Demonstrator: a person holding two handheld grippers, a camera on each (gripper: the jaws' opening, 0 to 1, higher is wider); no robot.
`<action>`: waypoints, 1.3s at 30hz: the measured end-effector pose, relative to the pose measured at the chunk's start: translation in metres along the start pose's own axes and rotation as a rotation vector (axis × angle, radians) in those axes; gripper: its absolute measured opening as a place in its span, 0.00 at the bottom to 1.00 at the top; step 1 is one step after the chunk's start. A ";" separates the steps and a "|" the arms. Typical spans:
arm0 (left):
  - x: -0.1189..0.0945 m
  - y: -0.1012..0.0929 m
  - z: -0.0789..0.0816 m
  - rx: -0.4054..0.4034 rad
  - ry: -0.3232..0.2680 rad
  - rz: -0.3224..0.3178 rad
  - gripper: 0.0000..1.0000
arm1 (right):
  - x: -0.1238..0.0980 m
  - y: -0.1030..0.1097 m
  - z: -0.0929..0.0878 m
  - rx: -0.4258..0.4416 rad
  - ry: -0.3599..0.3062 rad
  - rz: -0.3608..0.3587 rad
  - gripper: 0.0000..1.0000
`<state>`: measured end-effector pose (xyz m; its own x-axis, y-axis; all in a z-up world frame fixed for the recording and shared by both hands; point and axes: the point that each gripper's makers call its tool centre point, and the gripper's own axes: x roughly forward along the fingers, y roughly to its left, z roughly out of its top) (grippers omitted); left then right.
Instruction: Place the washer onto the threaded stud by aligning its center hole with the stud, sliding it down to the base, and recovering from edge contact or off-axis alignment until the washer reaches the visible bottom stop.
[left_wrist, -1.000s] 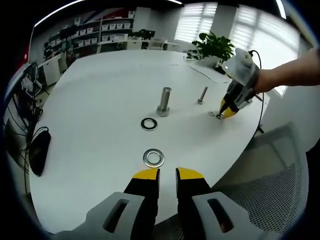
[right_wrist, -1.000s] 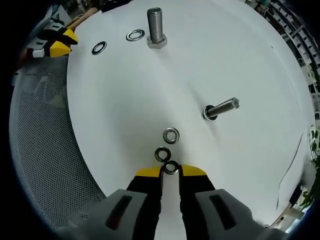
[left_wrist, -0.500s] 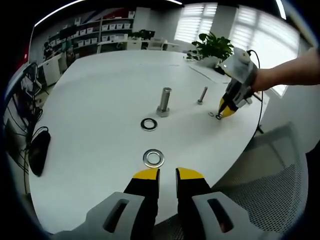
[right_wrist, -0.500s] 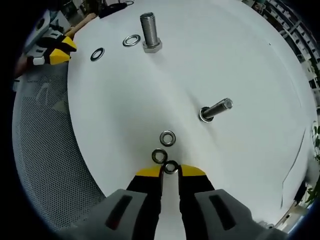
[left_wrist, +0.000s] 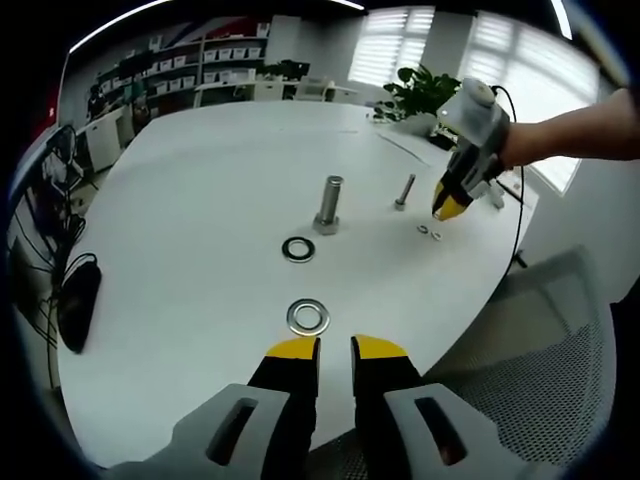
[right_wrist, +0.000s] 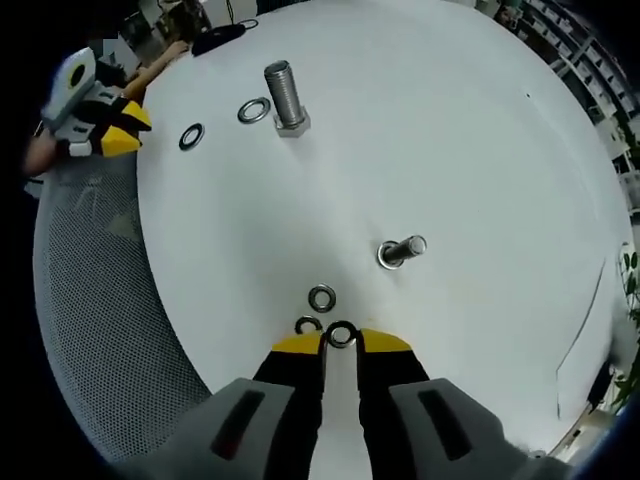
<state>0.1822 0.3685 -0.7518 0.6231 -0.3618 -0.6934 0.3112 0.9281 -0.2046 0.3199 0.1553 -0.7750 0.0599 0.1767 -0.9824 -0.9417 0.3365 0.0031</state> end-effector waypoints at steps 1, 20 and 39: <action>0.000 0.000 0.000 0.001 0.000 0.000 0.10 | -0.002 -0.001 0.003 0.000 -0.006 -0.001 0.13; 0.000 0.001 0.002 0.006 -0.008 0.007 0.10 | -0.033 -0.018 0.027 -0.029 -0.056 -0.017 0.13; -0.001 0.003 0.002 0.009 -0.011 0.008 0.09 | -0.044 -0.024 0.058 -0.108 -0.094 -0.051 0.13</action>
<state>0.1839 0.3709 -0.7508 0.6337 -0.3551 -0.6873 0.3127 0.9302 -0.1924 0.3590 0.1936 -0.7207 0.1342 0.2492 -0.9591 -0.9664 0.2470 -0.0710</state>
